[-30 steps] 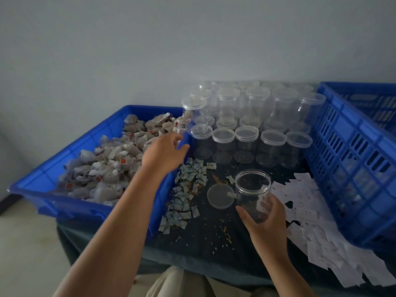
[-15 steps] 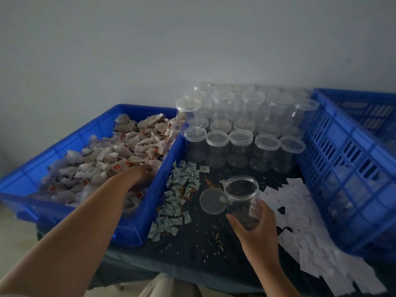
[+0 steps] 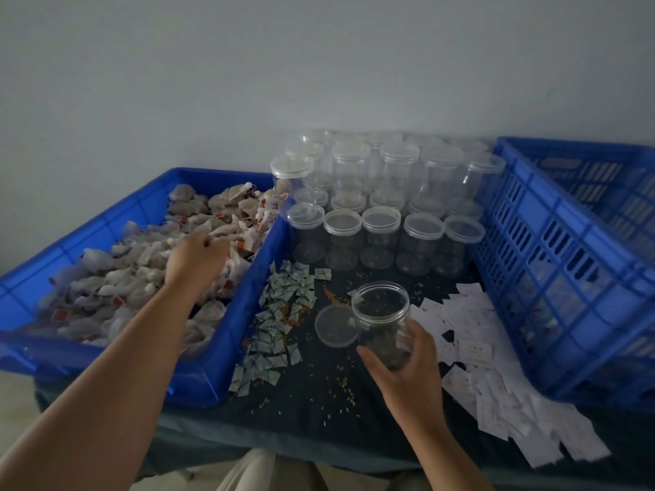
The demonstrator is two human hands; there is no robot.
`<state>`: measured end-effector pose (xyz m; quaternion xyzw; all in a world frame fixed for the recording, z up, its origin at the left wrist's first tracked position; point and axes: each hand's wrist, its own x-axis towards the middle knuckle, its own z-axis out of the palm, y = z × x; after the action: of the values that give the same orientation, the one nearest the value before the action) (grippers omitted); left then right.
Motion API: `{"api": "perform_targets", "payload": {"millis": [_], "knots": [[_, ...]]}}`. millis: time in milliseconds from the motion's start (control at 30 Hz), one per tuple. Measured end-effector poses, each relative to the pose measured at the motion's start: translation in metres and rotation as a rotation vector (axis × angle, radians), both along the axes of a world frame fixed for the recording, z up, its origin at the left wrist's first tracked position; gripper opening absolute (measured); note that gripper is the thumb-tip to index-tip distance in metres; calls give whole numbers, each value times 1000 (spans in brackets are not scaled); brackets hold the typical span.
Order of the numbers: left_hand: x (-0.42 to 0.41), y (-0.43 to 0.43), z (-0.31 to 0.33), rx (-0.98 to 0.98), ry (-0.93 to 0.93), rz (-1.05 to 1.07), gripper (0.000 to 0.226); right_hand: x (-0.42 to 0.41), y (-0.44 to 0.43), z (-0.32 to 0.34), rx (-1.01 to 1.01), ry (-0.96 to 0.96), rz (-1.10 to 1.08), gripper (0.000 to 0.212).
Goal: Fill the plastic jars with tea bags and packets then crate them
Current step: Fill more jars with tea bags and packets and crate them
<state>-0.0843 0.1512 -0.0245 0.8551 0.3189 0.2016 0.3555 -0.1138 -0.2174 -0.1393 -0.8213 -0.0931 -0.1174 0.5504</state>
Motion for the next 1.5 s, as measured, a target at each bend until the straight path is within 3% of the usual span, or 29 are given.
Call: {"api": "perform_targets", "payload": {"millis": [133, 233, 433, 600, 733, 933, 1067, 1233, 1333, 1500], "knots": [[-16, -5, 27, -154, -199, 62, 19, -1, 1, 1, -23, -17, 16, 80], [-23, -10, 56, -227, -277, 42, 30, 0, 0, 0, -19, -19, 30, 81], [-27, -51, 111, -244, -268, -302, 37, -1, 0, 0, -21, -25, 74, 81], [-22, -97, 127, -389, -304, -555, 18, -2, 1, 1, -44, -34, 84, 78], [-22, -129, 121, -387, -151, -754, 17, -2, -1, 2, -31, -32, 80, 80], [-16, -158, 95, -55, 239, -937, 24, -4, -1, 2, 23, -54, 111, 76], [-13, -166, 84, 34, 328, -955, 37, -3, -1, 2, 63, -46, 106, 74], [-13, -166, 83, -69, 156, -891, 27, -4, -1, 3, 41, -44, 116, 77], [-14, -165, 89, -129, -13, -872, 35, -3, -1, 3, 15, -39, 112, 79], [-9, -166, 109, -418, -230, -871, 29, -3, -1, 4, -9, -40, 101, 79]]}}
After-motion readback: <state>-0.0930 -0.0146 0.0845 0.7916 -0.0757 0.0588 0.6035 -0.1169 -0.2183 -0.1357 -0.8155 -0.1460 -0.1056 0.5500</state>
